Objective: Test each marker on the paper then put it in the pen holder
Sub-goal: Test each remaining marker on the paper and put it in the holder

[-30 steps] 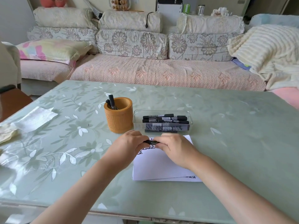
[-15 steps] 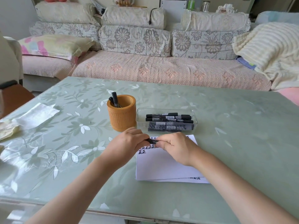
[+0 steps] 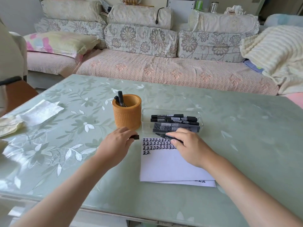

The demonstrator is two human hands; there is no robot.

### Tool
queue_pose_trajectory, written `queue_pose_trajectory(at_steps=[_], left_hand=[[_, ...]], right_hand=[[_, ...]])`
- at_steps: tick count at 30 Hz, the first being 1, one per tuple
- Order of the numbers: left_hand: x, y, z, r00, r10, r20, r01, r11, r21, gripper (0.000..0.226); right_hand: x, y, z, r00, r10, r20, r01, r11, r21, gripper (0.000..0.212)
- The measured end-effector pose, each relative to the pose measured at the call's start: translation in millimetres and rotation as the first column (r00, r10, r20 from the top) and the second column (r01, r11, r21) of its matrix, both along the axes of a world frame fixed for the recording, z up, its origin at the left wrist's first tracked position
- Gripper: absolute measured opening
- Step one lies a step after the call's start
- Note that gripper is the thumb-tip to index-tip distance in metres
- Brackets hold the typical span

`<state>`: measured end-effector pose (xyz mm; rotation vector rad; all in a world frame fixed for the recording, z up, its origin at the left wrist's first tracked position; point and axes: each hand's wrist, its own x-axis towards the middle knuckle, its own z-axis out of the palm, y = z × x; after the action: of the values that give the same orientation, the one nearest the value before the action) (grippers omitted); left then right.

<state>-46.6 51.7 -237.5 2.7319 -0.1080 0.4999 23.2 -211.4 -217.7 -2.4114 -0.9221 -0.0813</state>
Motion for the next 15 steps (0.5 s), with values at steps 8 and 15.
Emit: queue_pose_trajectory(at_steps=[8,15], left_hand=[[4.3,-2.8,-14.5,0.991,0.135,0.016,-0.136,0.990,0.039,0.016],[-1.9,-9.5,-17.6,0.997,0.071,0.037,-0.070,0.997,-0.031,0.030]], right_hand=[[-12.6,14.5,1.6,0.977,0.055,-0.208,-0.008,0.975,0.221,0.039],[-14.4,17.9,-2.1,0.974,0.109,-0.197,-0.049,0.957,0.288,0.060]])
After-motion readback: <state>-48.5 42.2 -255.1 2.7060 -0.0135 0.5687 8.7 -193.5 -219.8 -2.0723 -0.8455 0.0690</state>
